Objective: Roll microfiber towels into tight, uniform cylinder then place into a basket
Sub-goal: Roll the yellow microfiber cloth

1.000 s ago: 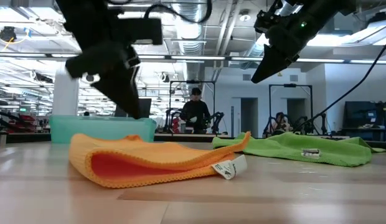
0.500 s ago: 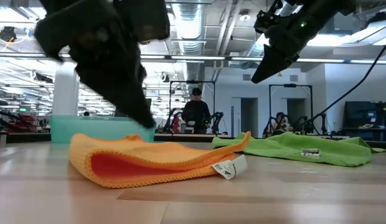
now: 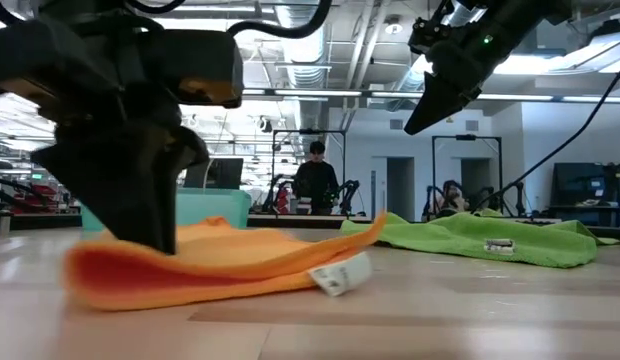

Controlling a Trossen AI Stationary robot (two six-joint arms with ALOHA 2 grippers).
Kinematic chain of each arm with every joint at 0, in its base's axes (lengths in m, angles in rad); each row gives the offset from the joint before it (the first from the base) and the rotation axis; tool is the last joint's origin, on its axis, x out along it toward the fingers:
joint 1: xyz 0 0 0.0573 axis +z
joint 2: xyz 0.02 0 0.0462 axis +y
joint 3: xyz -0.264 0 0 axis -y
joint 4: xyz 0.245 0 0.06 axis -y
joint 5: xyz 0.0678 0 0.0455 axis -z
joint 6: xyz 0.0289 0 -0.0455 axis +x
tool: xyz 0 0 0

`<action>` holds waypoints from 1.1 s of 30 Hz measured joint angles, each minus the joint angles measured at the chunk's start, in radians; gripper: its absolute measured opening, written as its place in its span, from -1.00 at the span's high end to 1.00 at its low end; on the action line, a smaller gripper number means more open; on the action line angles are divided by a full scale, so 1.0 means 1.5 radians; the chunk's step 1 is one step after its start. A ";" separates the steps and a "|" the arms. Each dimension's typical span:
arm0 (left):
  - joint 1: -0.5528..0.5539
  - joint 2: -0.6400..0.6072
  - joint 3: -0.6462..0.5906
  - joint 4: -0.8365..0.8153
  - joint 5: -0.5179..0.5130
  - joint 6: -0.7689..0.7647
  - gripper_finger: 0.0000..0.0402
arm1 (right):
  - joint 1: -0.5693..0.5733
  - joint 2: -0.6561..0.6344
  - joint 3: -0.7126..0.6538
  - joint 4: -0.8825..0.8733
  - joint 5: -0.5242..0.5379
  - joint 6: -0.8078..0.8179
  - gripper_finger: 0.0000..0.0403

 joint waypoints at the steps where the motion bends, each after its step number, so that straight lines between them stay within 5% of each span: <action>1: 0.000 0.000 0.000 -0.004 0.013 -0.006 0.59 | 0.000 0.000 0.000 0.000 0.000 0.000 0.28; 11: -0.015 0.002 0.075 -0.258 0.068 -0.012 0.59 | 0.000 0.005 0.000 0.004 0.000 0.007 0.28; 22: -0.067 0.002 0.202 -0.368 -0.040 -0.006 0.59 | 0.002 0.005 0.000 0.005 -0.001 0.005 0.28; 33: -0.186 0.002 0.207 -0.365 -0.206 -0.140 0.59 | 0.084 0.005 0.000 0.092 -0.060 -0.017 0.28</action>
